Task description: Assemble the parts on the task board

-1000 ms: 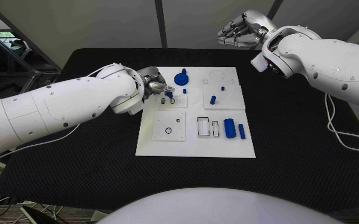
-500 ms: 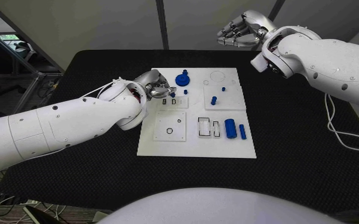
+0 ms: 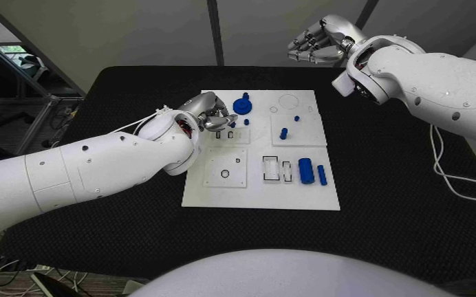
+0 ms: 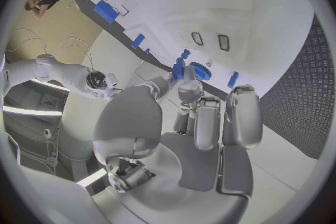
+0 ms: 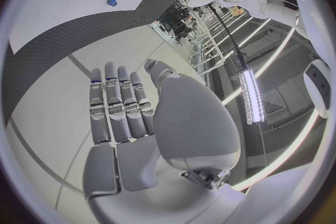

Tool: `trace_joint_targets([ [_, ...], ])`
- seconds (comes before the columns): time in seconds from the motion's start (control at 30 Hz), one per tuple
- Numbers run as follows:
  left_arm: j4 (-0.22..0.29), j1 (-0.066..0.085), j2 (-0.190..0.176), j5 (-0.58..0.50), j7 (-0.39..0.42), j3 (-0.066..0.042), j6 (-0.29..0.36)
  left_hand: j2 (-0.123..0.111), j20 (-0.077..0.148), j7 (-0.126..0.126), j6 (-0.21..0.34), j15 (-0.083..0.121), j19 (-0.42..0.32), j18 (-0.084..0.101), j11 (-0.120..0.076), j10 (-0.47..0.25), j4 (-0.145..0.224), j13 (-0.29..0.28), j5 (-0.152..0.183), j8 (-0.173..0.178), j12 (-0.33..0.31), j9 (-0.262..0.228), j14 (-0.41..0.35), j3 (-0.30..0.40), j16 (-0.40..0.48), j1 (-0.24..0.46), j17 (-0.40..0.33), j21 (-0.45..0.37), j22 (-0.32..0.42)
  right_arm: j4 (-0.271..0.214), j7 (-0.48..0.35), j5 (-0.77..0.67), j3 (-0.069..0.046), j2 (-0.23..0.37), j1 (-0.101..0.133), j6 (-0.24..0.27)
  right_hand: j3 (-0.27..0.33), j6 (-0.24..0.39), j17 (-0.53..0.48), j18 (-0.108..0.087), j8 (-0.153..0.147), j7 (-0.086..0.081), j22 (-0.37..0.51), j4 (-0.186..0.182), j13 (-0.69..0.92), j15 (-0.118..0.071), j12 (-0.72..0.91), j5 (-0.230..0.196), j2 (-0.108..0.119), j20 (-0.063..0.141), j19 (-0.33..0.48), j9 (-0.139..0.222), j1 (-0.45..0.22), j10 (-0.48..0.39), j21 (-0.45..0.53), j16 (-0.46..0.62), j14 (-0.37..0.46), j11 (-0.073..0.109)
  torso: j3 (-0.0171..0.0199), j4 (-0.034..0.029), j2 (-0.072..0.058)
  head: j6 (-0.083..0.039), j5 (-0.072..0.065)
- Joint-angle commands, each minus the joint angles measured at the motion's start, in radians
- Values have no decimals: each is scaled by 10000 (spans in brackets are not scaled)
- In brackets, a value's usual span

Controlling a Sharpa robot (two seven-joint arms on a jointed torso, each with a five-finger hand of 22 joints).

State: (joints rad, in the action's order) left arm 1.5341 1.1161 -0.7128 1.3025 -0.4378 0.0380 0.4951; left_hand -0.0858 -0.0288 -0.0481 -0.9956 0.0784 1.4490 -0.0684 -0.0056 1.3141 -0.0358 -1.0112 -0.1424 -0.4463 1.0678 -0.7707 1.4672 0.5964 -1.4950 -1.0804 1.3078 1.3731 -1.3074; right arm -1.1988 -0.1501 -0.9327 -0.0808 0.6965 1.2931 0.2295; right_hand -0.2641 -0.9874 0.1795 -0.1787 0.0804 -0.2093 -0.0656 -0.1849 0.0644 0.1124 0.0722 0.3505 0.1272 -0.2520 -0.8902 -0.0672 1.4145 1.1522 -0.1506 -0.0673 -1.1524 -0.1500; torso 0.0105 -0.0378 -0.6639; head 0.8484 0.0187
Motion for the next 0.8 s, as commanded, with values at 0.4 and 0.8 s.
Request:
trace_joint_targets([
  [0.4,-364,-72,261,1097,-197,47,-362,-32,1,58,26,67,79,164,-256,317,1451,9,-29,-57,15,-13,823,1504,-52,-75,1933,37,-1048,-69,-78,-34,-4,9,7,12,-28,-51,-10,-64,-48,-41,-5,23,10,8,29,61,27,-27,-75,-16,-97,-9,21,-10,77,-2,-2,-4,5,88,-99],
  [0.8,-461,-170,317,1364,-253,54,-616,-47,3,60,26,69,90,169,-257,324,1447,2,-29,-61,22,-16,823,1522,-52,-75,1934,53,-1062,-87,-102,-44,-4,15,-2,23,-45,-55,-19,-65,-48,-35,-5,32,9,6,30,72,15,-27,-81,-16,-92,-8,34,-12,75,4,0,-6,1,151,-125],
])
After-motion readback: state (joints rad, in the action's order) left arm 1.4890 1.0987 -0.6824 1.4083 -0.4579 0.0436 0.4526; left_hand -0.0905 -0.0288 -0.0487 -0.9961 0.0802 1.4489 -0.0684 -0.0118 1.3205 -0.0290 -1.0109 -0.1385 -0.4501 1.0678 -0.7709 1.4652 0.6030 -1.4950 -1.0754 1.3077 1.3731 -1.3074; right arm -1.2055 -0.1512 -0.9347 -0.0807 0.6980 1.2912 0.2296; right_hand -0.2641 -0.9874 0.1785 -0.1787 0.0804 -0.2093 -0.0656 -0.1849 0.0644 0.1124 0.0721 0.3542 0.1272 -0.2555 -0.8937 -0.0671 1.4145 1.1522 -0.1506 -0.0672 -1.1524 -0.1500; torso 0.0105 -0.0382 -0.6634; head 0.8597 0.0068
